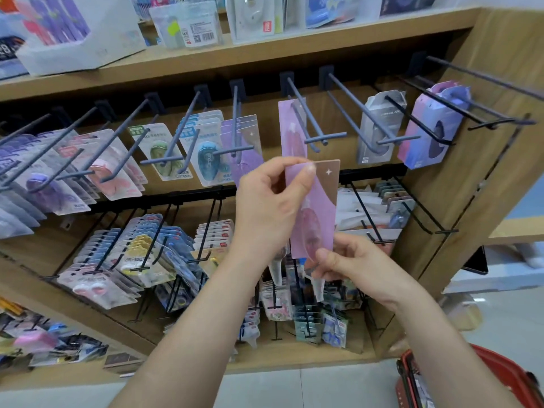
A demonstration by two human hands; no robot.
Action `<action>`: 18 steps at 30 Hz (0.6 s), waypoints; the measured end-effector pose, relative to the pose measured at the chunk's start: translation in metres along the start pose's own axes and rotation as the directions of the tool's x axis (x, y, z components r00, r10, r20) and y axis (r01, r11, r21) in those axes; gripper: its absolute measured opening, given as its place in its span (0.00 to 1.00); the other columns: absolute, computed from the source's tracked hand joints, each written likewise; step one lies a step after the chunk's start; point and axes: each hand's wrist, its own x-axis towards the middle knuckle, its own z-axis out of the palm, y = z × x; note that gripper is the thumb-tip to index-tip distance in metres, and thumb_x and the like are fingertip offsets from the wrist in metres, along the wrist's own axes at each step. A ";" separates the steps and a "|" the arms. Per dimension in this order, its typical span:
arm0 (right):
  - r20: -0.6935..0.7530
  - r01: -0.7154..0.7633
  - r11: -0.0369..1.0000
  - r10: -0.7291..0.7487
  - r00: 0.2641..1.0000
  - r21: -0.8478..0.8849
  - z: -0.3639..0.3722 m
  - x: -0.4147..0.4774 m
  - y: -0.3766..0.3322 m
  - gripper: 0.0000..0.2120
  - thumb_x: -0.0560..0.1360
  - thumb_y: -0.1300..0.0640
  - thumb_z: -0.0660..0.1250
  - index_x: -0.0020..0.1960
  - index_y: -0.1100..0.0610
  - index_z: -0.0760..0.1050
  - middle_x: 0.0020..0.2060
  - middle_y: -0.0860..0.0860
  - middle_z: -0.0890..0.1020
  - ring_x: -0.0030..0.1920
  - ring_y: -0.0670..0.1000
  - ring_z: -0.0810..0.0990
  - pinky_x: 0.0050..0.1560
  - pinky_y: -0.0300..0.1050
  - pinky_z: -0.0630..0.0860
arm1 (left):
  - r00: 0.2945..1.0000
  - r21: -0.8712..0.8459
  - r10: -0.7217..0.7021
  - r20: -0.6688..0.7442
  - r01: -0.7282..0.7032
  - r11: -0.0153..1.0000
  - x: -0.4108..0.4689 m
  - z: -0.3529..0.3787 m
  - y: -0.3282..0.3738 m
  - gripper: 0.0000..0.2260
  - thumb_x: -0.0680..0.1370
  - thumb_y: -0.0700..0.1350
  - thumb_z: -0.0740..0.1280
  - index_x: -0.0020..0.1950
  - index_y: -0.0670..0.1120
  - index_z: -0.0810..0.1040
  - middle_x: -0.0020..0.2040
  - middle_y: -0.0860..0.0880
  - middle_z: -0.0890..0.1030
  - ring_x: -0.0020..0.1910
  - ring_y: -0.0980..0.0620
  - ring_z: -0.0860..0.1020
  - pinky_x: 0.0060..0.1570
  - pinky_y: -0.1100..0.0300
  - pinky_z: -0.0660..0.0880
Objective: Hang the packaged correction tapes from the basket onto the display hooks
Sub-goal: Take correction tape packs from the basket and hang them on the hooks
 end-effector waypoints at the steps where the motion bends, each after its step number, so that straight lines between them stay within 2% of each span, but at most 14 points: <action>1: -0.020 0.022 1.000 -0.022 1.000 0.011 0.001 0.000 0.000 0.15 0.72 0.50 0.67 0.54 0.57 0.79 0.44 0.54 0.86 0.43 0.50 0.84 0.46 0.43 0.80 | 1.000 -0.001 0.016 -0.014 -0.016 1.000 0.004 0.002 0.002 0.07 0.77 0.41 0.71 0.45 0.53 0.82 0.37 0.61 0.81 0.37 0.65 0.76 0.42 0.69 0.73; 6: -0.093 0.066 0.990 -0.055 0.994 0.125 0.005 0.002 0.000 0.14 0.72 0.50 0.66 0.54 0.56 0.79 0.41 0.55 0.86 0.39 0.50 0.84 0.42 0.41 0.79 | 0.998 -0.028 0.045 -0.046 -0.047 0.999 0.016 0.015 0.004 0.05 0.77 0.38 0.71 0.50 0.46 0.84 0.40 0.57 0.82 0.40 0.65 0.78 0.43 0.70 0.73; 11: -0.111 0.048 0.986 -0.031 0.993 0.157 0.005 0.000 0.004 0.16 0.71 0.48 0.66 0.55 0.56 0.79 0.39 0.55 0.86 0.36 0.49 0.83 0.42 0.41 0.79 | 0.996 -0.002 -0.005 -0.084 0.005 1.000 0.025 0.019 -0.005 0.05 0.78 0.42 0.70 0.52 0.44 0.85 0.39 0.57 0.82 0.39 0.64 0.78 0.43 0.68 0.73; 15: -0.137 0.051 0.980 -0.024 0.990 0.195 0.005 0.001 0.007 0.17 0.70 0.48 0.67 0.55 0.56 0.79 0.38 0.56 0.86 0.36 0.49 0.83 0.42 0.42 0.79 | 0.994 -0.057 -0.091 -0.057 0.088 0.994 0.028 0.019 -0.004 0.04 0.78 0.43 0.70 0.50 0.47 0.85 0.39 0.52 0.83 0.38 0.61 0.76 0.42 0.66 0.73; 18: -0.130 0.049 0.976 -0.021 0.991 0.213 0.004 0.002 0.007 0.16 0.70 0.51 0.68 0.55 0.57 0.79 0.39 0.56 0.86 0.37 0.49 0.83 0.41 0.41 0.79 | 0.978 -0.160 -0.205 -0.021 0.199 0.967 0.033 0.019 -0.002 0.04 0.77 0.42 0.71 0.47 0.50 0.85 0.44 0.49 0.85 0.46 0.56 0.79 0.54 0.54 0.78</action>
